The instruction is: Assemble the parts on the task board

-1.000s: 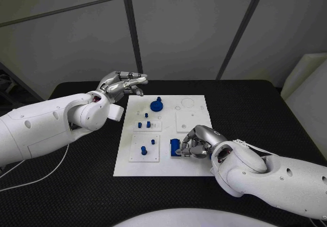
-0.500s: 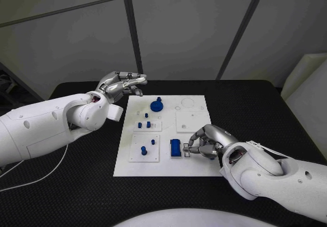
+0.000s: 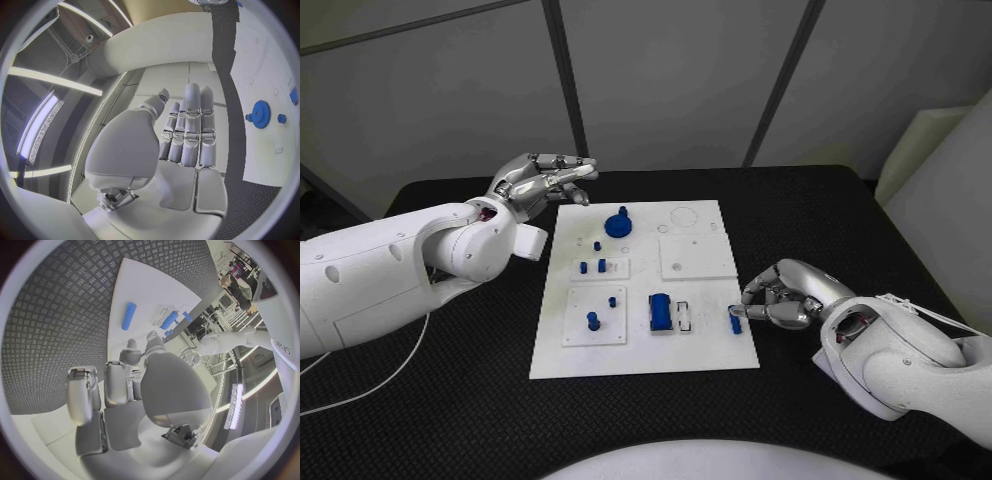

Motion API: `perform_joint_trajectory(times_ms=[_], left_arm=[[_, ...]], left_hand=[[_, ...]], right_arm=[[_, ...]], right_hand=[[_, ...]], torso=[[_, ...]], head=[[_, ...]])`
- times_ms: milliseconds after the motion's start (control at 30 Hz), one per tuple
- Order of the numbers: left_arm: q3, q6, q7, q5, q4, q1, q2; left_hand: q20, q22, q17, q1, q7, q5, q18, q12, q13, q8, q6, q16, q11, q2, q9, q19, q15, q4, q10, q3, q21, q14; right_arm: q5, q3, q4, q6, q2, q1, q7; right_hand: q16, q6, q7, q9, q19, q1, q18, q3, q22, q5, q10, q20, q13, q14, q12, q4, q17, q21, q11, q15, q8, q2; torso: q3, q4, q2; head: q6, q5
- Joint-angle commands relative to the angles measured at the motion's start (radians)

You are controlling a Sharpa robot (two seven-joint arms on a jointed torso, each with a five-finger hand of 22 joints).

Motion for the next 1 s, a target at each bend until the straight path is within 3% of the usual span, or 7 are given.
perform_joint_trajectory(times_ms=[33, 133, 300, 667, 1000], left_arm=[[0.0, 0.011, 0.006, 0.002, 0.003, 0.001, 0.001], [0.0, 0.012, 0.007, 0.002, 0.004, 0.0, 0.0], [0.0, 0.013, 0.009, 0.002, 0.004, -0.001, -0.001], [0.0, 0.013, 0.01, 0.002, 0.004, -0.001, -0.002], [0.0, 0.016, 0.008, 0.002, 0.003, -0.002, -0.002]], left_hand=[[-0.003, -0.001, 0.002, 0.001, -0.001, -0.003, -0.025, -0.003, 0.001, -0.004, -0.007, -0.005, -0.002, 0.006, -0.002, 0.006, 0.0, -0.001, -0.006, -0.006, -0.004, 0.003], [-0.003, -0.001, 0.002, 0.001, -0.001, -0.003, -0.025, -0.003, 0.001, -0.004, -0.007, -0.005, -0.002, 0.007, -0.002, 0.006, 0.0, -0.001, -0.006, -0.006, -0.004, 0.003], [-0.003, -0.002, 0.002, 0.002, -0.001, -0.003, -0.025, -0.003, 0.001, -0.004, -0.007, -0.005, -0.002, 0.008, -0.002, 0.006, 0.0, -0.002, -0.006, -0.006, -0.004, 0.002], [-0.003, -0.002, 0.002, 0.002, -0.001, -0.003, -0.025, -0.003, 0.001, -0.004, -0.007, -0.005, -0.002, 0.008, -0.002, 0.006, 0.0, -0.002, -0.006, -0.006, -0.004, 0.002], [-0.003, -0.002, 0.002, 0.002, -0.001, -0.003, -0.025, -0.003, 0.001, -0.004, -0.007, -0.005, -0.002, 0.008, -0.002, 0.006, 0.0, -0.002, -0.006, -0.006, -0.004, 0.002]], right_arm=[[-0.111, 0.0, -0.006, 0.083, 0.0, -0.001, -0.067], [-0.137, -0.001, -0.013, 0.094, 0.007, -0.001, -0.085], [-0.162, -0.001, -0.028, 0.111, 0.028, -0.005, -0.108], [-0.168, -0.001, -0.053, 0.136, 0.073, -0.038, -0.127], [-0.169, -0.001, -0.066, 0.137, 0.1, -0.045, -0.131]], right_hand=[[-0.005, 0.009, -0.001, 0.001, 0.106, -0.005, -0.015, -0.006, 0.263, 0.007, -0.002, 0.005, 0.0, 0.022, -0.003, 0.0, 0.001, 0.003, 0.001, 0.004, 0.006, 0.0], [-0.005, 0.01, -0.002, 0.001, 0.106, -0.004, -0.015, -0.007, 0.263, 0.007, 0.001, 0.005, 0.007, 0.022, 0.006, -0.001, 0.002, 0.003, 0.001, 0.004, 0.007, -0.001], [-0.001, 0.011, -0.002, 0.002, 0.106, -0.004, -0.015, -0.01, 0.263, 0.007, 0.01, 0.005, 0.026, 0.024, 0.033, 0.0, 0.01, 0.003, 0.0, 0.003, 0.006, -0.004], [0.002, 0.012, -0.002, 0.002, 0.106, -0.004, -0.015, -0.011, 0.263, 0.007, 0.015, 0.005, 0.035, 0.025, 0.045, 0.001, 0.015, 0.003, 0.0, 0.003, 0.006, -0.004], [0.004, 0.019, -0.008, 0.003, 0.106, 0.023, -0.015, -0.005, 0.263, 0.015, 0.02, 0.001, 0.045, 0.026, 0.056, -0.004, 0.021, 0.003, -0.005, -0.001, 0.004, 0.014]], torso=[[0.0012, -0.0067, -0.003], [0.002, -0.008, -0.004], [0.0017, -0.0039, -0.003], [0.0017, -0.0069, -0.002], [0.002, -0.0054, -0.002]], head=[[-0.004, -0.005], [-0.007, -0.007], [-0.008, -0.01], [-0.013, -0.005], [-0.011, -0.005]])
